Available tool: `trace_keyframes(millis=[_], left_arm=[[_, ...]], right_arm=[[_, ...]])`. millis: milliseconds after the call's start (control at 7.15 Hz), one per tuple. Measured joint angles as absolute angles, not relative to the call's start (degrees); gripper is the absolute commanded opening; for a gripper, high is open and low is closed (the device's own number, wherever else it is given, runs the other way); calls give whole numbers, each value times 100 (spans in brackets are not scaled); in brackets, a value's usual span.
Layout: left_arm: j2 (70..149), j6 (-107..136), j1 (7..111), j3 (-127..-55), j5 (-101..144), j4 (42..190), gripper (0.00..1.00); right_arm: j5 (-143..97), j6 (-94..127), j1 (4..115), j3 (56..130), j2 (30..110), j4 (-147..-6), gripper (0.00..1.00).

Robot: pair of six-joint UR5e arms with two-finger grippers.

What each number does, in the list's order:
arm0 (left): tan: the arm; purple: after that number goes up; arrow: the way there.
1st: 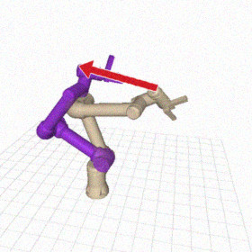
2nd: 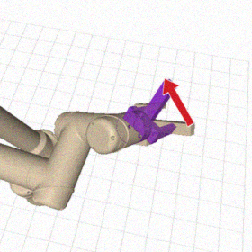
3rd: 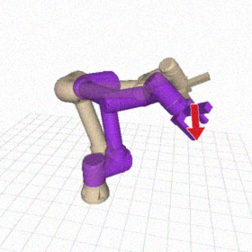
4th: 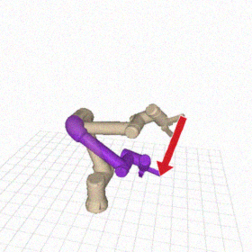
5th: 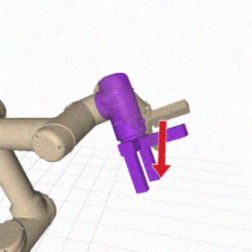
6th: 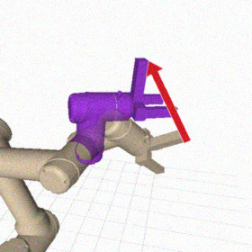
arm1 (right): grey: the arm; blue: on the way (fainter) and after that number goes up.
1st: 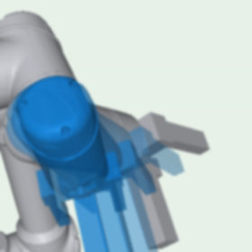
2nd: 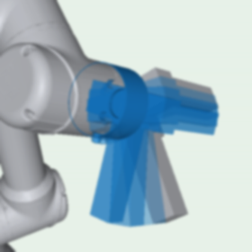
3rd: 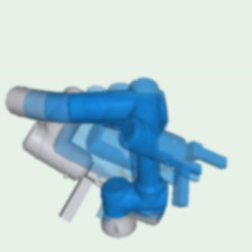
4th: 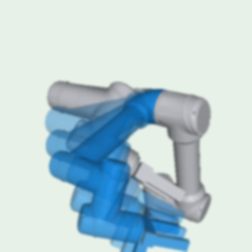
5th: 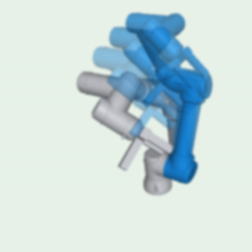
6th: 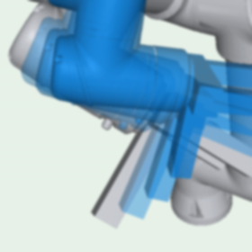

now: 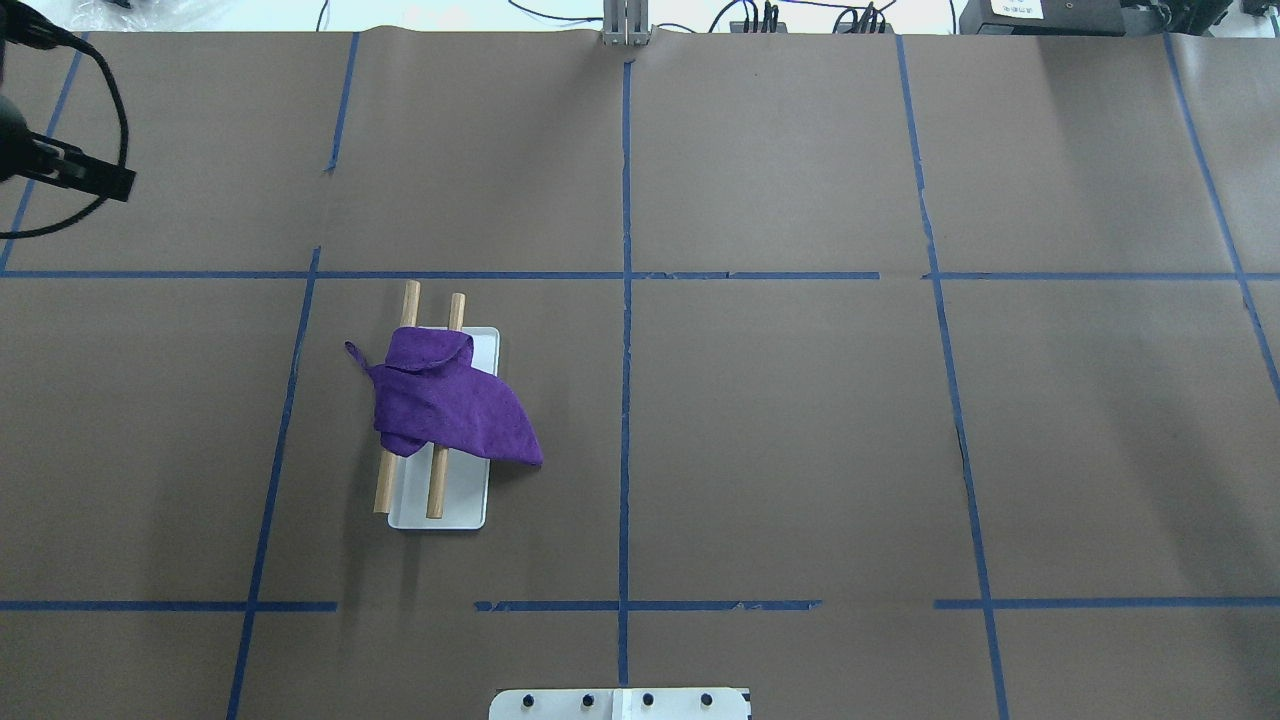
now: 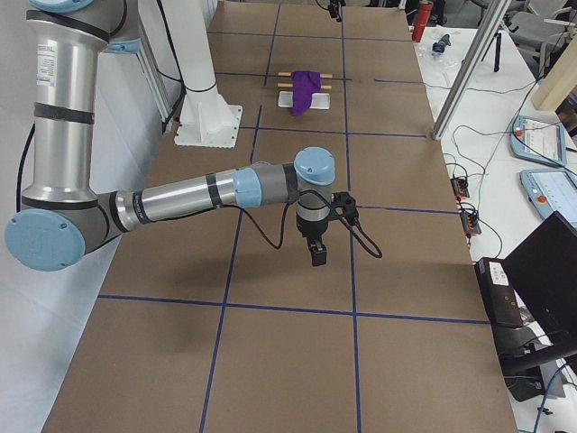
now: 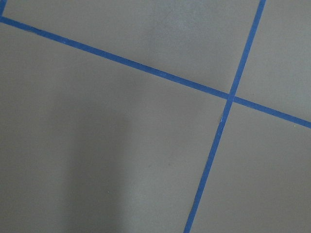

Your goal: Hang towel on rack

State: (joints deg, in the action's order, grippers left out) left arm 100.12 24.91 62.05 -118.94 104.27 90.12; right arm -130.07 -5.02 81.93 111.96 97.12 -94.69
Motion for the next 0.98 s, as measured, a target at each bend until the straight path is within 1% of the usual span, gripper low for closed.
trace_keyframes(millis=[280, 559, 839, 979], left_arm=[[9755, 858, 7385, -11126, 11398, 9196, 100], [9381, -435, 8496, -10281, 12233, 9282, 100], [8996, -760, 8903, -9702, 12549, 9261, 100], [8813, -629, 8954, -9589, 12750, 9259, 100]], right_arm=[[-13130, -501, 8258, 11171, 9710, -9474, 100], [-13548, -509, 8474, 10960, 9706, -9469, 100], [-13705, -517, 8640, 10789, 9709, -9466, 100], [-13723, -518, 8678, 10735, 9709, -9466, 100]])
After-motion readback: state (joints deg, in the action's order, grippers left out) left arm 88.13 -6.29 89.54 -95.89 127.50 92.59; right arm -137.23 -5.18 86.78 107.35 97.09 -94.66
